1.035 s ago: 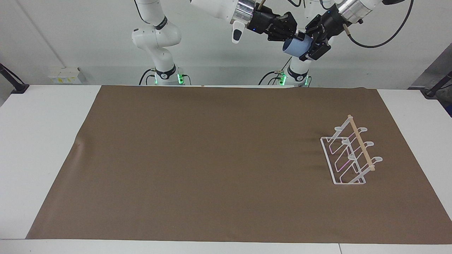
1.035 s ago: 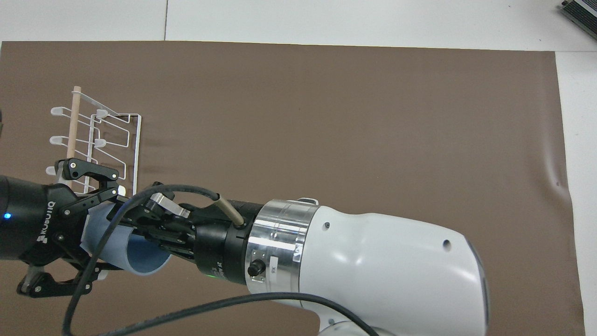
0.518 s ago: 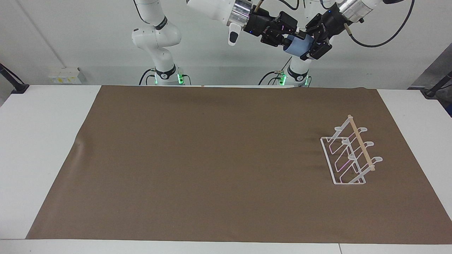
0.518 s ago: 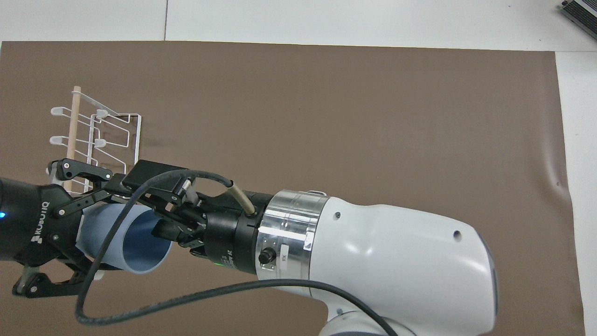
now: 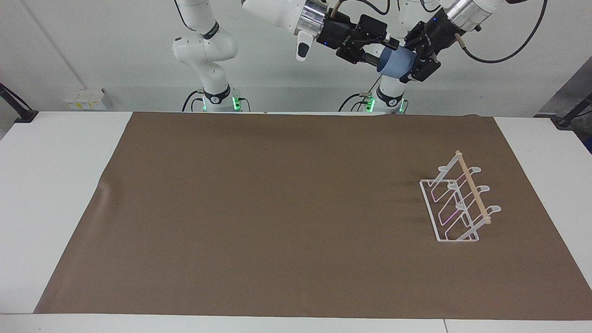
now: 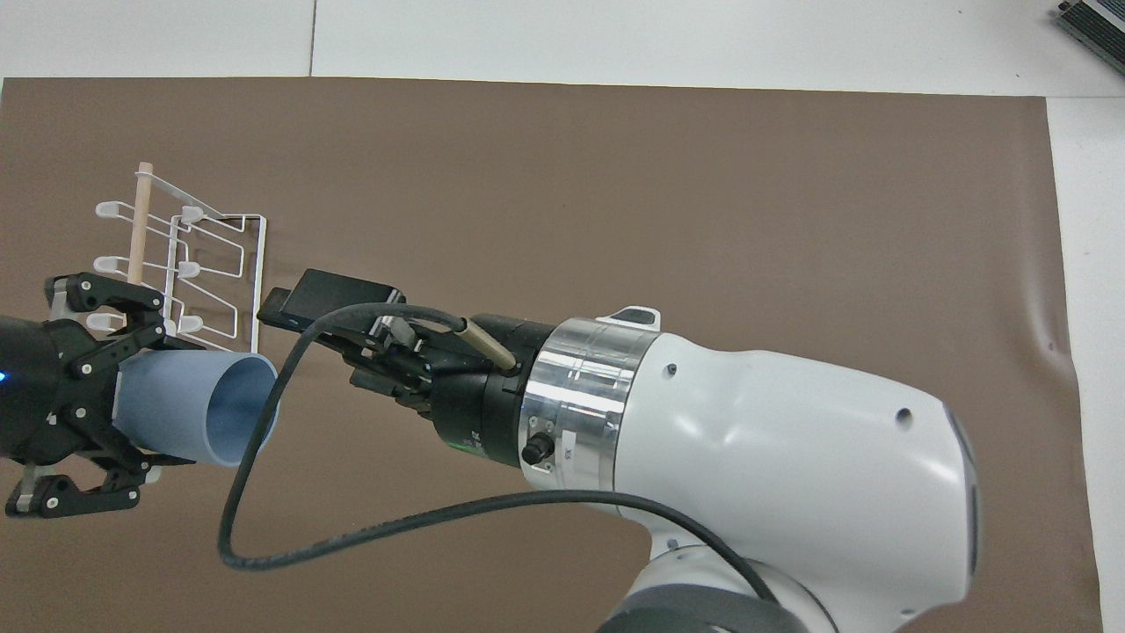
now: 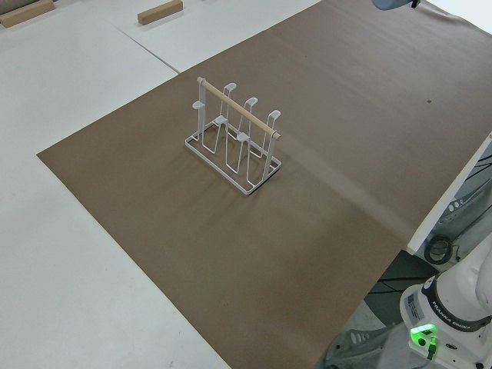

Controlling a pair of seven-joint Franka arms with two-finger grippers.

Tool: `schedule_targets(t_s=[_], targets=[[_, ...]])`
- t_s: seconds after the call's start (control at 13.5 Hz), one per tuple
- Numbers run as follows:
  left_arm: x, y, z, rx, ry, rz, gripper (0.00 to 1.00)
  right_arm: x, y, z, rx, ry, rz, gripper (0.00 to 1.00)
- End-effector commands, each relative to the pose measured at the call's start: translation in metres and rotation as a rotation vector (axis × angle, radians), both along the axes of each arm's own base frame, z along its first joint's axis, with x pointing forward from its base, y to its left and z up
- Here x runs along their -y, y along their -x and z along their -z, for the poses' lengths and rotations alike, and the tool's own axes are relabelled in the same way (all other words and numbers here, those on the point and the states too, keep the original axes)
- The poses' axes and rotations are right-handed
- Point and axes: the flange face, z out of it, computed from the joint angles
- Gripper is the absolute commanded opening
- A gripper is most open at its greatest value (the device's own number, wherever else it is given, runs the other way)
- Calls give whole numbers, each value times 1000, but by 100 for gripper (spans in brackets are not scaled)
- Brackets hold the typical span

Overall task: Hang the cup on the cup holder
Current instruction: 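Open the right gripper and withdraw it while the left gripper holds the cup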

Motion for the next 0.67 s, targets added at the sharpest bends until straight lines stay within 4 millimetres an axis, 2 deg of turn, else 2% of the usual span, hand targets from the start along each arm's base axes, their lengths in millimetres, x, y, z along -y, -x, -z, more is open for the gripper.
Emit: schedule_targets(t_s=[0.0, 0.07, 0.3, 0.44, 0.59], targets=[[-7, 0, 7, 40, -86, -97, 0, 26, -18, 15, 172, 204, -103, 92], [-11, -3, 10, 40, -135, -134, 0, 38, -26, 20, 232, 302, -160, 92], [-4, -7, 12, 112, -293, -116, 0, 74, -41, 36, 352, 586, -340, 92], [2, -21, 17, 178, -387, -92, 0, 101, -48, 47, 356, 781, -429, 86], [7, -44, 35, 231, -500, -59, 0, 129, -50, 56, 280, 906, -476, 84]])
